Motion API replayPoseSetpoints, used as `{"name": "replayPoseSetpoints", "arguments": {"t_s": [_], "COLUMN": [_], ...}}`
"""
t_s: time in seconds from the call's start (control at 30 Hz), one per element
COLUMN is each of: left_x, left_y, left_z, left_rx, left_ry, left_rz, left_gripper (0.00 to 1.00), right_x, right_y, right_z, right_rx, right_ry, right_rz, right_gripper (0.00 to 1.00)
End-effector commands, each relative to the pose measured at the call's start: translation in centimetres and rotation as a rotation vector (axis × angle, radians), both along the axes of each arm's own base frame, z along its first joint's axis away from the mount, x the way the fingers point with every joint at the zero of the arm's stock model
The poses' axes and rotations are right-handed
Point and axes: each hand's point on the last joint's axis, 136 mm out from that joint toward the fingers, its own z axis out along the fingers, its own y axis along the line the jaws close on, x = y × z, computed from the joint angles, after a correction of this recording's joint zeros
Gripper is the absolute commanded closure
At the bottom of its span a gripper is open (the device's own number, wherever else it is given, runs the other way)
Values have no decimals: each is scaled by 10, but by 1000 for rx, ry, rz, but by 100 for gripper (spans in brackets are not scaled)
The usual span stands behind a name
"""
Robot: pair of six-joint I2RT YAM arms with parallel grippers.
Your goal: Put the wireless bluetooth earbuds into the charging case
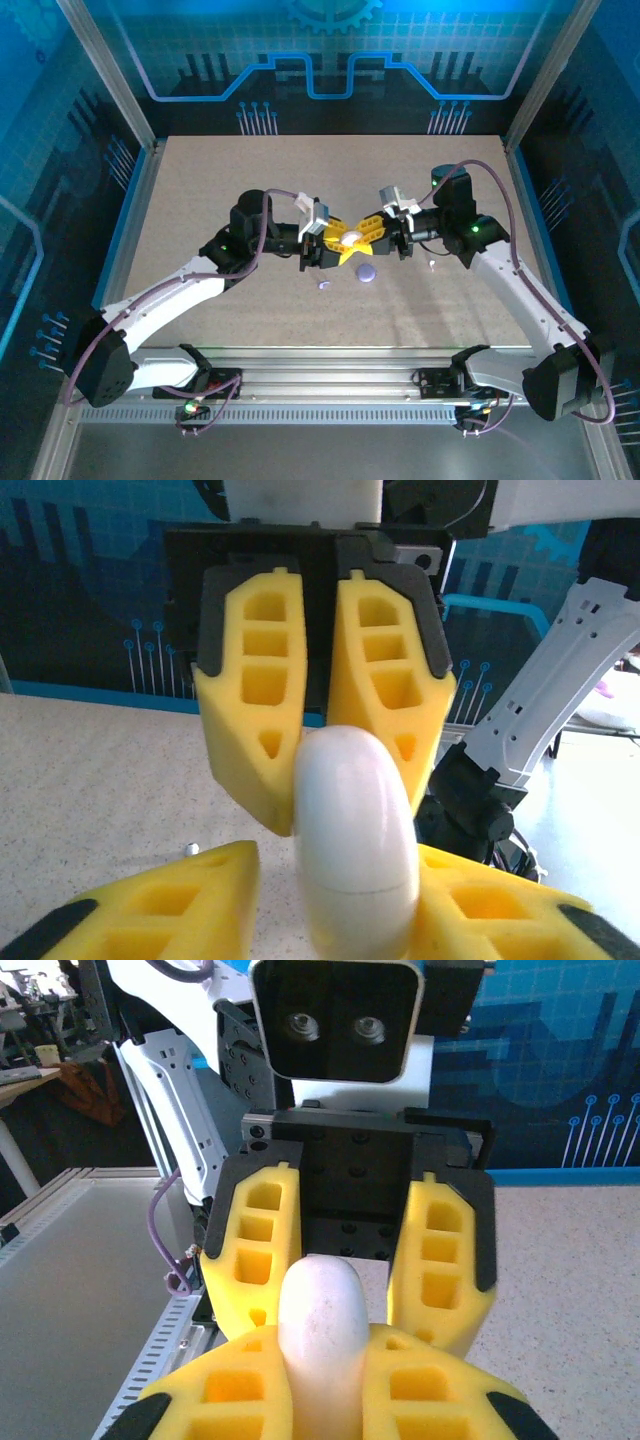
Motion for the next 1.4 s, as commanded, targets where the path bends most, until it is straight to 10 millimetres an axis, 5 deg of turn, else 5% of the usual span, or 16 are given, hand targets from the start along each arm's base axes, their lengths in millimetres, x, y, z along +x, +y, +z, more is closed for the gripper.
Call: {"name": "replayPoseSetpoints", "arguments": {"t_s": [0.0,0.2,0.63,1.37], "left_x": [-4,-2,2,0], "left_y": [-3,-2,4,8], "left_z": [-5,-10,-21,-23], "left_rx": [-4,20,107,147], "left_ry": [7,3,-43,-78], "left_rz": [-27,-10,35,41], "left_gripper": [64,73,76,77], "right_x": [-5,-1,9,-3], "right_y": [3,3,-11,1], "right_z": [8,6,8,3], "right_rx": [12,1,-79,-210], "right_ry": [-19,-26,-118,-271], "right_rz": [29,-4,-236,-261], "right_gripper": [89,88,53,48]}}
